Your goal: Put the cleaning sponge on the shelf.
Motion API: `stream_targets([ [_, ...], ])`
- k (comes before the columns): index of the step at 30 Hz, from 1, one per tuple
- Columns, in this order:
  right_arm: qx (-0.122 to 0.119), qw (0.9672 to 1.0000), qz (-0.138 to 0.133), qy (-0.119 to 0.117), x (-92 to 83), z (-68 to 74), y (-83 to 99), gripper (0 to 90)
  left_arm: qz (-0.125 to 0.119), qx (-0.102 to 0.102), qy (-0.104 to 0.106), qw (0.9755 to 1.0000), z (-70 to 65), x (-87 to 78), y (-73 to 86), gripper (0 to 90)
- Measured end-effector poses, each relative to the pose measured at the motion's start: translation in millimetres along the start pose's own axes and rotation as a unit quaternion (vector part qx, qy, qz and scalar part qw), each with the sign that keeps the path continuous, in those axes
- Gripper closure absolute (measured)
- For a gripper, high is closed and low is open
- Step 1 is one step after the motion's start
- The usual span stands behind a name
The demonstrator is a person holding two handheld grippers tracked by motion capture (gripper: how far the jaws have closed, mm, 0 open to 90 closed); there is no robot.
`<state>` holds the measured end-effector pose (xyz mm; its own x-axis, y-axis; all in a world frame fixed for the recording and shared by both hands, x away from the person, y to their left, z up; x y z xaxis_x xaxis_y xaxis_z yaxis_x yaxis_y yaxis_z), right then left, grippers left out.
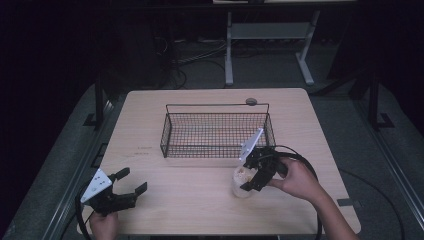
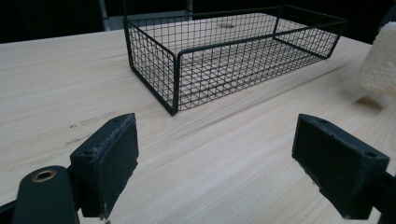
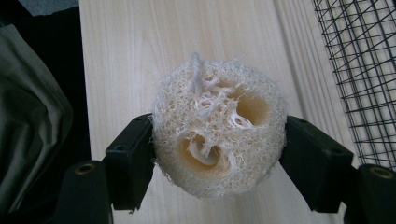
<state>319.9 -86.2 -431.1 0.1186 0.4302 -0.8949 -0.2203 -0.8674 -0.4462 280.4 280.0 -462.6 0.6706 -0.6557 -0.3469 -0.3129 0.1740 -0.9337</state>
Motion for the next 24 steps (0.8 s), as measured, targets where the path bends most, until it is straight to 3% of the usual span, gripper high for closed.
stream_targets([
  [24, 0.000, 1.0000, -0.001, -0.001, -13.6, -4.7, -9.0, 29.0, 0.000, 0.000, 0.000, 1.0000, 0.0, -0.1, 0.0, 13.9],
])
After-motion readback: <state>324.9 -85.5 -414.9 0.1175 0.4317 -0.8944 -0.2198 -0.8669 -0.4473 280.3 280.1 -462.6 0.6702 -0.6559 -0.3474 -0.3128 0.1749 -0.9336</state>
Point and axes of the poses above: each handheld gripper's, and its own axes: x roughly forward along the jaws, y roughly out of its underside, z roughly to its left, the point moved 7 cm from there along x, roughly forward along the jaws, and after that the axes turned 6 degrees about y, right-handed, at the moved point
